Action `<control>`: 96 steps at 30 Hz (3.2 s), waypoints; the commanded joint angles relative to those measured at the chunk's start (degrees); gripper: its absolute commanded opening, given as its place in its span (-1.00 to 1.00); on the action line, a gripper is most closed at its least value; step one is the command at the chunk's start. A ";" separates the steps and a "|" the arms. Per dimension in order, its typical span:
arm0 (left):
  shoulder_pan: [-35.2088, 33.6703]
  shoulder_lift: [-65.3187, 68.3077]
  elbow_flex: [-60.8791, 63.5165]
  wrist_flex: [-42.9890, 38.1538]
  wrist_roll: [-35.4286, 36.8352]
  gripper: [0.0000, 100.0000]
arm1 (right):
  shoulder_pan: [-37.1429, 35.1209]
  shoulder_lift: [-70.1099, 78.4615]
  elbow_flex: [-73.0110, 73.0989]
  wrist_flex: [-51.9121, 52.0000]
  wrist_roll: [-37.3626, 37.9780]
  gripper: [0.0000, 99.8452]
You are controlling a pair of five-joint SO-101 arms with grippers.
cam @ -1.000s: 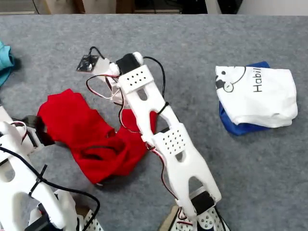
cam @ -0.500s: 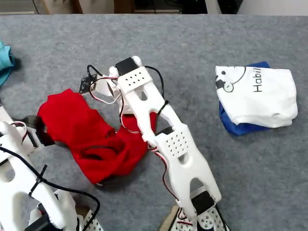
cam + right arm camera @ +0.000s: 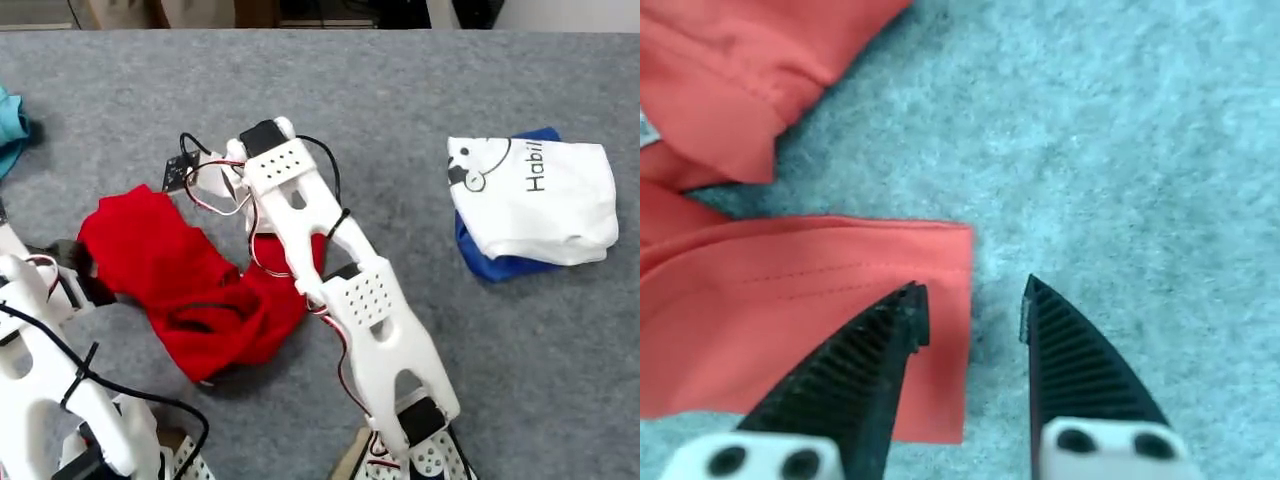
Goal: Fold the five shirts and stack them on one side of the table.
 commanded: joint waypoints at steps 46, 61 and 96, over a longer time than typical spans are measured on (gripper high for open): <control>-0.70 -0.84 0.79 -1.49 -0.35 -0.39 | 5.49 10.15 -40.22 5.45 -14.68 -1.00; 3.69 -0.84 -3.96 2.02 -0.53 -0.39 | 19.91 -1.10 -36.35 -11.96 -31.38 -1.00; 56.62 11.56 2.20 -15.30 3.78 -0.58 | 27.74 21.49 -37.23 -25.23 -36.04 -0.99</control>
